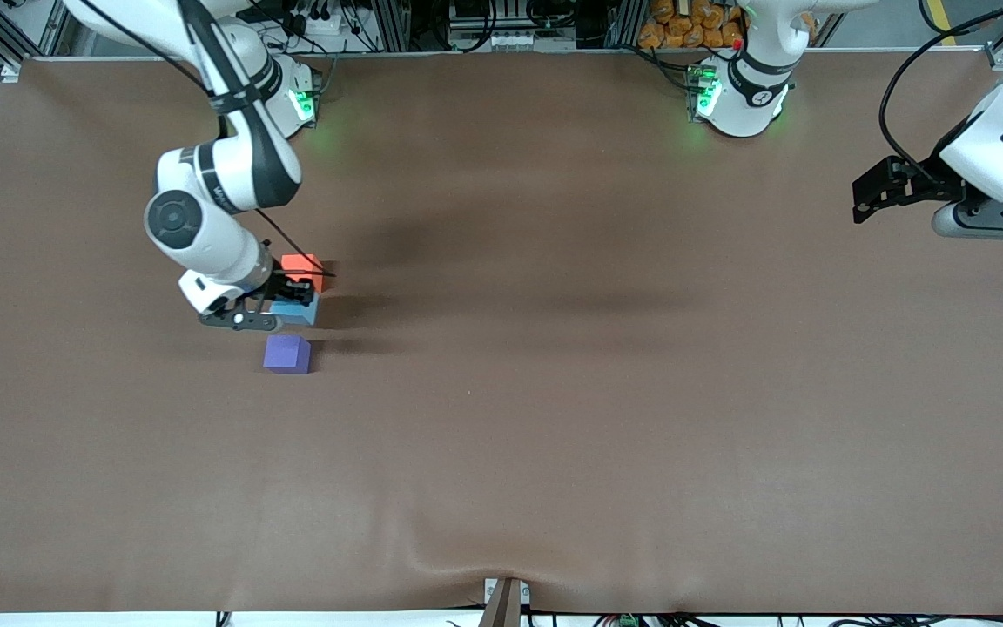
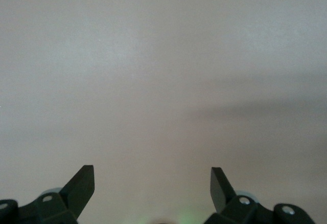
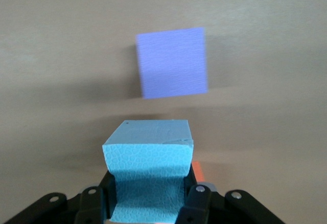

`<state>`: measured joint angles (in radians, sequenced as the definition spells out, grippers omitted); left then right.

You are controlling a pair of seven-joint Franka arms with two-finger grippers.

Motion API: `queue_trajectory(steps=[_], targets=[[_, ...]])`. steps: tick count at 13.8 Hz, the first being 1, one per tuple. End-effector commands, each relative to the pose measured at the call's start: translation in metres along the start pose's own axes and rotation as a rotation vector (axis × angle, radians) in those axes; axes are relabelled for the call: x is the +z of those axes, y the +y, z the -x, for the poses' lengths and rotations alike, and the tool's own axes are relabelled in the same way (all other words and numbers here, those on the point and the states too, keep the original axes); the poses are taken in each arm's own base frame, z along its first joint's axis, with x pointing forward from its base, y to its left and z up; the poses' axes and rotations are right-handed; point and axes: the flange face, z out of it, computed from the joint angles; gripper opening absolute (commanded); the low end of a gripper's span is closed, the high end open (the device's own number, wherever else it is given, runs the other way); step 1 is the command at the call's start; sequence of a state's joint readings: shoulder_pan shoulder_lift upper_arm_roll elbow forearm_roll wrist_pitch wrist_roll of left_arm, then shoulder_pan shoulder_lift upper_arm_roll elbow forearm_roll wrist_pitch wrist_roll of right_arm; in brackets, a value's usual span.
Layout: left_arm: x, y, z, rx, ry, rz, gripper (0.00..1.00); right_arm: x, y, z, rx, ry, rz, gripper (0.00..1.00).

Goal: Place blue block between orange and purple blocks
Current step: 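Carry the blue block with the right gripper between orange and purple blocks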

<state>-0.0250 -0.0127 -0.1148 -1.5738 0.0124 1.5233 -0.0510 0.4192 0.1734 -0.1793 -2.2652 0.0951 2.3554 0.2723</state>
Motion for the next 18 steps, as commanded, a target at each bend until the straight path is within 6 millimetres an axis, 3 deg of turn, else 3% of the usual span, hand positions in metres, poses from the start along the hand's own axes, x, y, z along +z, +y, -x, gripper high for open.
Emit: queue_trajectory(steps=[1, 10, 18], targets=[[-0.003, 0.003, -0.003, -0.012, -0.007, 0.008, 1.0, 0.002, 0.005, 0.007, -0.016, 0.026, -0.012, 0.0], [-0.007, 0.0, -0.007, -0.007, 0.005, 0.017, 1.0, 0.035, 0.006, 0.001, -0.035, 0.034, 0.005, 0.0], [-0.007, -0.002, -0.007, -0.009, 0.004, 0.027, 1.0, 0.067, 0.019, 0.004, -0.07, 0.045, 0.017, 0.0]])
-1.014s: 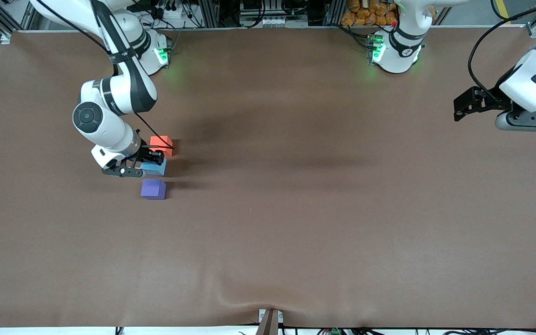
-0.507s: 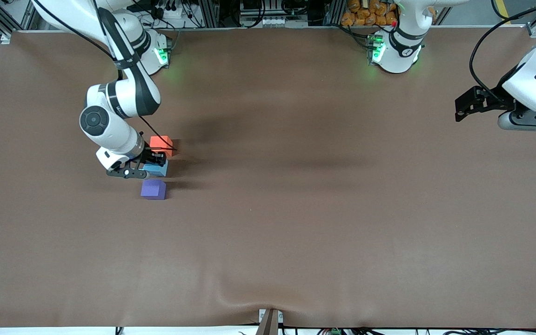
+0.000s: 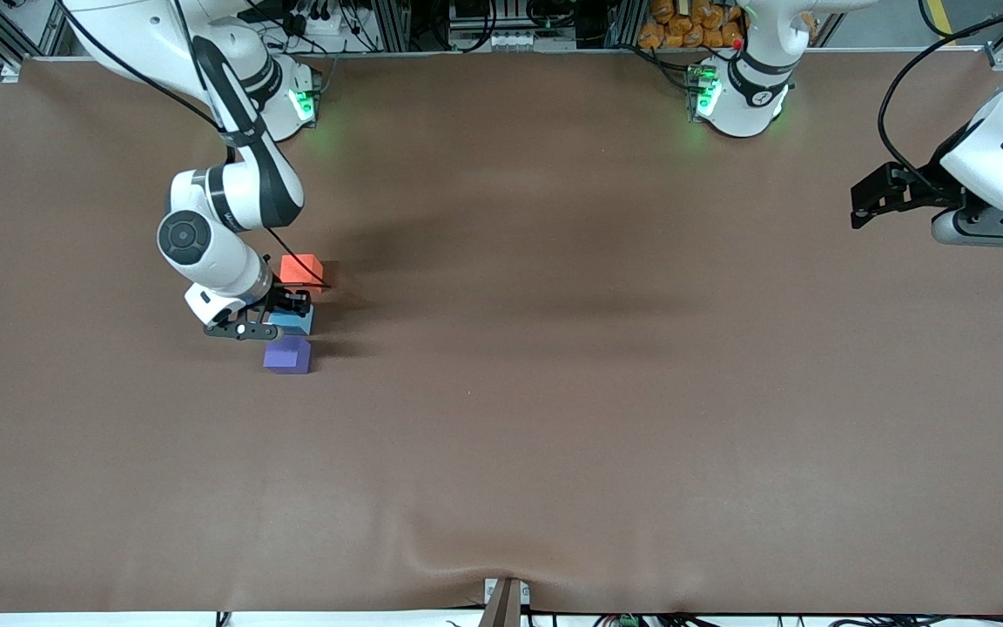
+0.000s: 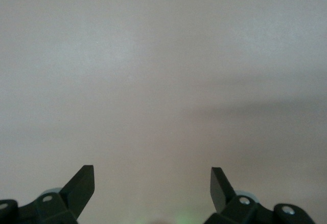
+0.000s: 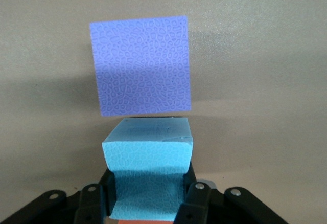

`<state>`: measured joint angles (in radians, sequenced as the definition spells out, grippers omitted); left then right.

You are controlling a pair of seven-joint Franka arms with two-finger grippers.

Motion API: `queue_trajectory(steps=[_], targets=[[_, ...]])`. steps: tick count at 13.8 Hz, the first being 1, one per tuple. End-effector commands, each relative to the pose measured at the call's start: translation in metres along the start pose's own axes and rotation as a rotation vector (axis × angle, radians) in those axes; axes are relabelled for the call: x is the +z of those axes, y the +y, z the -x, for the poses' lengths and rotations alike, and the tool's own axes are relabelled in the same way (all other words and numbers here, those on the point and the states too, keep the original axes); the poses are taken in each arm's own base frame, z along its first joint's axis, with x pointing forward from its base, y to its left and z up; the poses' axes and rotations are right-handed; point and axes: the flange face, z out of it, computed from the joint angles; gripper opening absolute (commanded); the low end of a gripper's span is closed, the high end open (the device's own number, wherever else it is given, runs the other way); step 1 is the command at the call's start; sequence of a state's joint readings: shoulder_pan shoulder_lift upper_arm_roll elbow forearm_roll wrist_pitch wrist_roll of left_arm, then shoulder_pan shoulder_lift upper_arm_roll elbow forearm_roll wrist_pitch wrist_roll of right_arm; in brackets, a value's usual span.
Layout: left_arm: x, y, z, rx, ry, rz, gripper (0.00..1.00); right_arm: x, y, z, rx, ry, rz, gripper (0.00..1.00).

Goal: Place blue block between orange and purple blocks
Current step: 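Lower the blue block onto the table and open the right gripper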

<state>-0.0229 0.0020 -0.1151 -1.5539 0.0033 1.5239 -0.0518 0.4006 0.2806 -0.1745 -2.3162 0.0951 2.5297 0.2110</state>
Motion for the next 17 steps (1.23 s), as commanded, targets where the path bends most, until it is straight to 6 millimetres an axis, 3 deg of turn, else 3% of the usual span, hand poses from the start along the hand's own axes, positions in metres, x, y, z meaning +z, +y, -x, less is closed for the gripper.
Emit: queue_trajectory(steps=[1, 2, 3, 4, 6, 8, 11, 15, 16, 17], targets=[[-0.005, -0.002, -0.002, -0.008, -0.001, 0.017, 1.0, 0.007, 0.004, 0.005, -0.03, 0.018, -0.005, 0.01], [-0.005, -0.003, -0.002, -0.01, -0.001, 0.016, 1.0, 0.008, 0.005, 0.005, -0.029, 0.015, -0.004, 0.26], [-0.005, -0.004, -0.002, -0.01, -0.001, 0.016, 1.0, 0.013, 0.005, 0.007, -0.03, 0.002, 0.001, 0.72], [-0.005, -0.004, -0.002, -0.01, -0.001, 0.016, 1.0, 0.013, 0.003, 0.006, -0.031, 0.002, 0.001, 1.0], [-0.005, -0.005, -0.002, -0.013, -0.001, 0.017, 1.0, 0.01, 0.003, 0.004, -0.03, -0.013, 0.001, 1.0], [-0.005, -0.006, -0.002, -0.013, -0.001, 0.017, 1.0, -0.022, -0.005, -0.016, -0.03, -0.076, 0.001, 1.0], [-0.005, -0.006, -0.003, -0.012, 0.001, 0.017, 1.0, -0.113, -0.015, -0.062, -0.022, -0.168, 0.0, 1.0], [-0.004, -0.005, -0.003, -0.012, -0.001, 0.018, 1.0, -0.246, -0.021, -0.097, -0.039, -0.138, -0.019, 1.0], [-0.004, -0.006, -0.003, -0.012, -0.001, 0.016, 1.0, -0.283, -0.017, -0.097, -0.043, -0.127, -0.011, 1.0], [-0.004, -0.005, -0.003, -0.01, -0.001, 0.016, 1.0, -0.313, 0.006, -0.099, -0.014, -0.13, -0.022, 1.0]])
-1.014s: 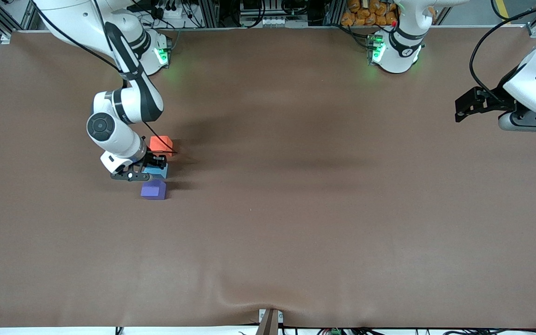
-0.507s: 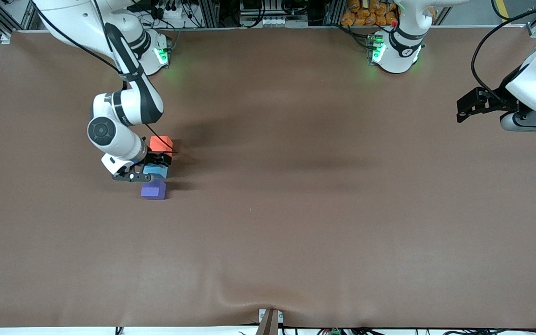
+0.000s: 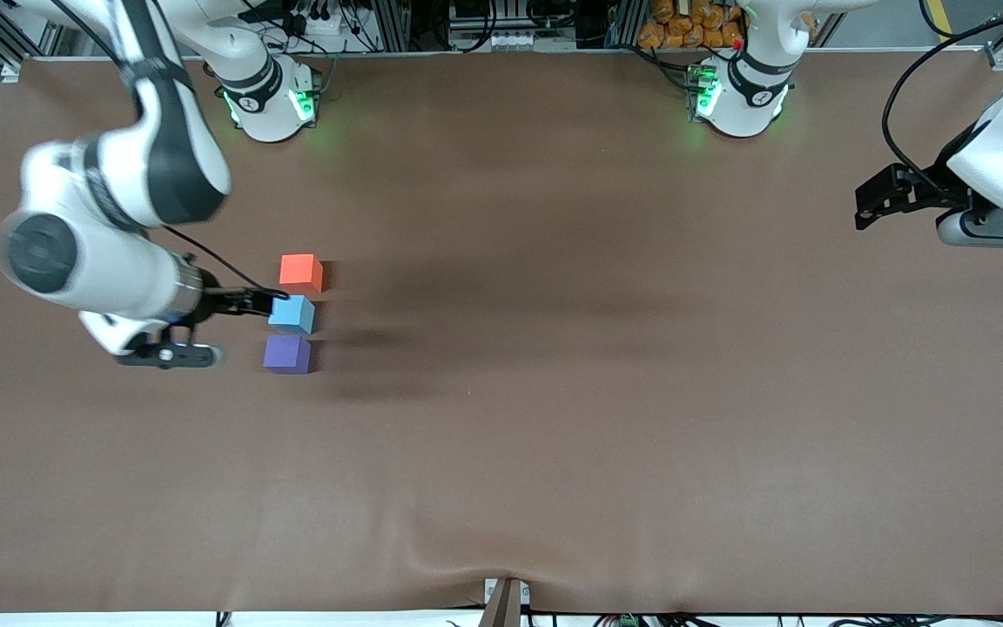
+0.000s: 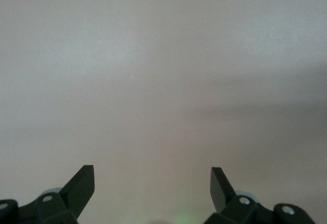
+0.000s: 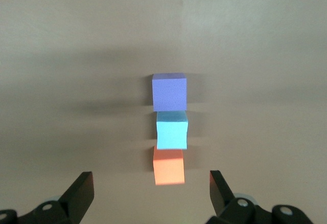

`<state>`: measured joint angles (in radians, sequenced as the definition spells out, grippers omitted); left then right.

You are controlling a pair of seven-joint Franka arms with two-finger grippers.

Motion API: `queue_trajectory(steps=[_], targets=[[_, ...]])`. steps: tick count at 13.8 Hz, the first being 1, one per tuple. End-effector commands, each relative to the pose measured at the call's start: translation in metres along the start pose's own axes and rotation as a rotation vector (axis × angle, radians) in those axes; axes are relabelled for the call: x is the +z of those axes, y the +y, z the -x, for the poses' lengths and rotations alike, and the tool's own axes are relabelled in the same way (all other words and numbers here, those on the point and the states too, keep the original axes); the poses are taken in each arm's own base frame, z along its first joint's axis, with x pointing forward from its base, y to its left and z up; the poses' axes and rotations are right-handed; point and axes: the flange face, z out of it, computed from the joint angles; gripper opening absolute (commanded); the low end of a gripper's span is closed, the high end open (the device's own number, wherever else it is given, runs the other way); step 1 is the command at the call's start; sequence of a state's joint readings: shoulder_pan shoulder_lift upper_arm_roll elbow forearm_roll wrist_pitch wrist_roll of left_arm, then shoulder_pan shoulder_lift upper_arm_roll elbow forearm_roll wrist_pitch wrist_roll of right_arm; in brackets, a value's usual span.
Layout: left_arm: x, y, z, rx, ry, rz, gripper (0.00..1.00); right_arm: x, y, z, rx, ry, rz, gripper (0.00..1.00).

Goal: Place blue block between orange and purple blocks

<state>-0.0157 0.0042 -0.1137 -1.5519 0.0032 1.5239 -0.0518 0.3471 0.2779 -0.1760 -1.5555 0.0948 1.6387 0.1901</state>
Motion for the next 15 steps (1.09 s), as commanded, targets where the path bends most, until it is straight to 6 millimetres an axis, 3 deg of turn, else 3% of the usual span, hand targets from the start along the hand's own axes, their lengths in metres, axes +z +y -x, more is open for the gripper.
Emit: queue_trajectory(steps=[1, 3, 6, 9, 10, 12, 15], targets=[[-0.005, 0.0, -0.002, -0.002, -0.001, 0.015, 1.0, -0.077, 0.054, 0.0, 0.052, 0.003, -0.025, 1.0], [-0.005, 0.0, -0.002, -0.001, 0.0, 0.008, 1.0, -0.116, 0.084, 0.013, 0.039, 0.028, -0.028, 1.0], [-0.006, 0.0, -0.005, -0.009, 0.022, 0.015, 1.0, -0.155, 0.141, 0.04, -0.015, 0.039, -0.047, 1.0], [-0.007, 0.0, -0.007, -0.011, 0.042, 0.018, 1.0, -0.183, 0.176, 0.08, -0.02, 0.02, -0.079, 1.0], [-0.006, 0.0, -0.007, -0.01, 0.045, 0.018, 1.0, -0.194, 0.173, 0.092, -0.034, 0.046, -0.08, 1.0], [-0.006, 0.0, -0.008, -0.011, 0.051, 0.019, 1.0, -0.193, 0.152, 0.097, -0.026, 0.037, -0.018, 1.0], [-0.004, -0.001, -0.008, -0.013, 0.05, 0.018, 1.0, -0.184, 0.164, 0.117, 0.019, 0.085, -0.005, 1.0]])
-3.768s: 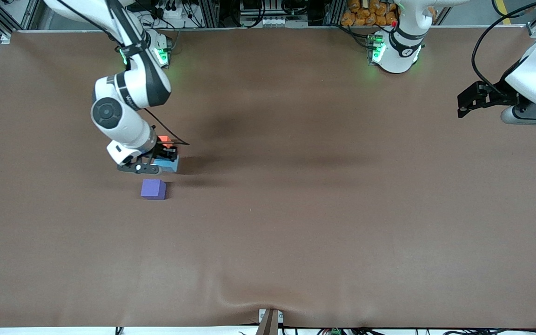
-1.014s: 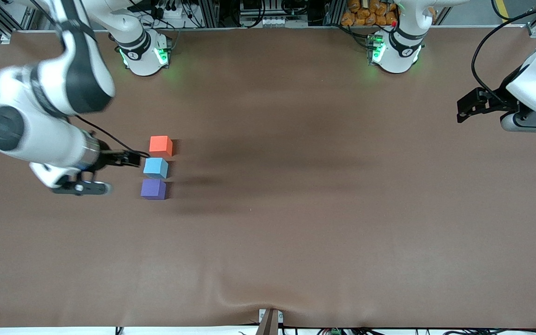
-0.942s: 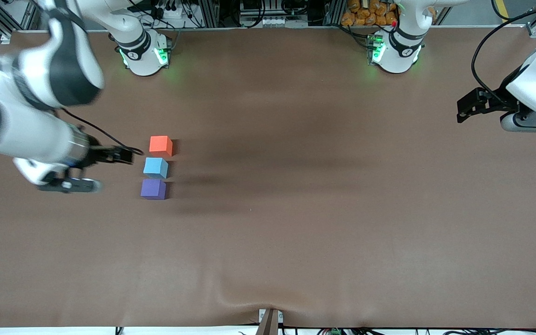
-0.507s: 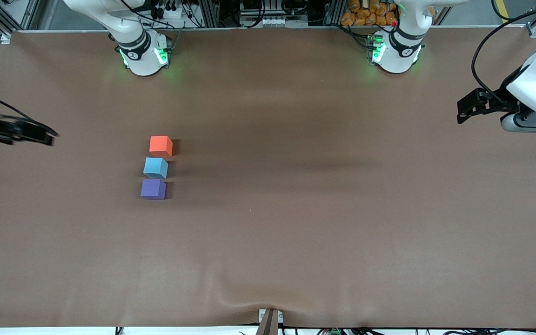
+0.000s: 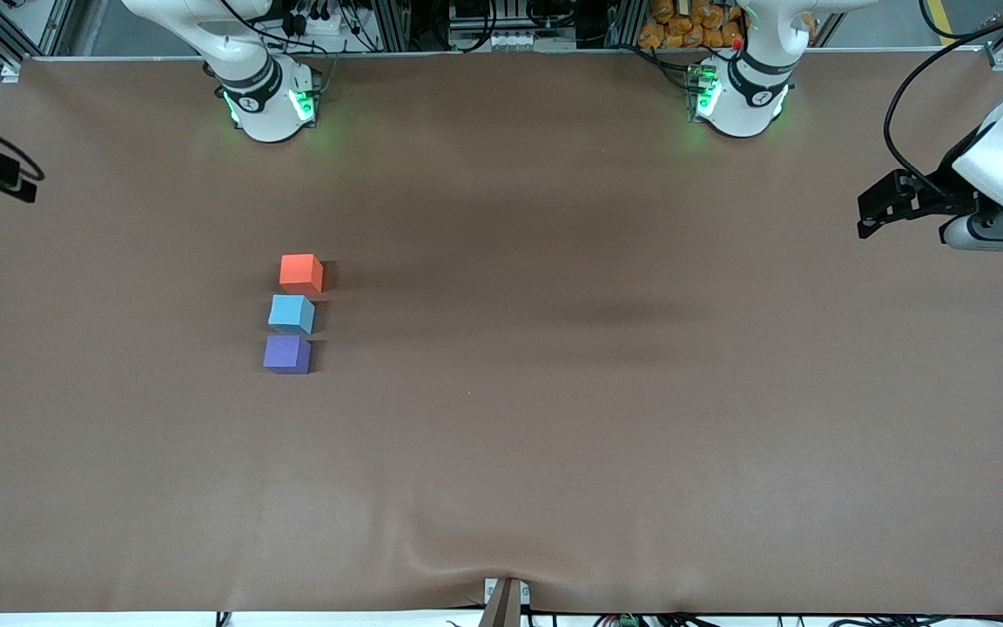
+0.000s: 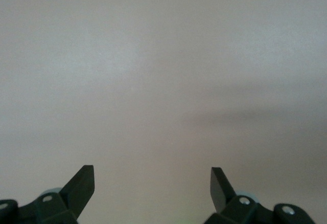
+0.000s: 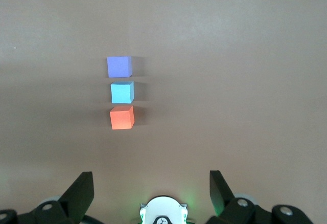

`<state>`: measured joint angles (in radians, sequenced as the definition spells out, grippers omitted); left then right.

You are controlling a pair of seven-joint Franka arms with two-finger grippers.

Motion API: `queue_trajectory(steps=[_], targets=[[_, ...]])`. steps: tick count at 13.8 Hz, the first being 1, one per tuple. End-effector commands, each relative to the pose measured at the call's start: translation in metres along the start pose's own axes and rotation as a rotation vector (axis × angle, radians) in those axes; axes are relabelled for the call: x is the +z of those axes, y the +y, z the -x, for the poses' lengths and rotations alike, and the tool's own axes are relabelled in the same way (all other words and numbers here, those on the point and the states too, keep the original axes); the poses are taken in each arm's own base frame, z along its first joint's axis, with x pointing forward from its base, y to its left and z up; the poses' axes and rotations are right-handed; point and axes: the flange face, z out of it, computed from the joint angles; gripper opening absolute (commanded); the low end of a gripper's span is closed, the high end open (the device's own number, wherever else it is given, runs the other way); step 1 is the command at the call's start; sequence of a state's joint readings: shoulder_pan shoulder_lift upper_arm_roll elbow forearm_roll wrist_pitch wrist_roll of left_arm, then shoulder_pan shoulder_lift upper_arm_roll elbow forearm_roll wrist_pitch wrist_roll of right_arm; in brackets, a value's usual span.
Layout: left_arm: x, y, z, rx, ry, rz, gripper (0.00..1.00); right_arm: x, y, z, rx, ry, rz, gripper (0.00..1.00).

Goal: Place blue block between orange and purple blocks

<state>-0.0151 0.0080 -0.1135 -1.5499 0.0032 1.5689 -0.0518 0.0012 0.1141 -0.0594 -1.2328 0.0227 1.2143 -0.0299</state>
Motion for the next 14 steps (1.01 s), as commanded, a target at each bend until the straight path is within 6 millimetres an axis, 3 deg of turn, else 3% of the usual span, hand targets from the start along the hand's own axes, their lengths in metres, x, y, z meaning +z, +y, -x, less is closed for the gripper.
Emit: queue_trajectory(steps=[1, 4, 14], targets=[[-0.001, -0.001, -0.003, -0.012, 0.008, 0.015, 1.0, 0.014, 0.01, 0.027, 0.029, 0.04, 0.006, 1.0], [-0.001, -0.001, -0.003, -0.012, 0.01, 0.017, 1.0, 0.02, 0.007, 0.04, 0.016, 0.073, 0.004, 1.0], [-0.002, -0.003, -0.004, -0.016, 0.014, 0.014, 1.0, 0.017, 0.003, 0.038, 0.005, 0.078, 0.016, 1.0]])
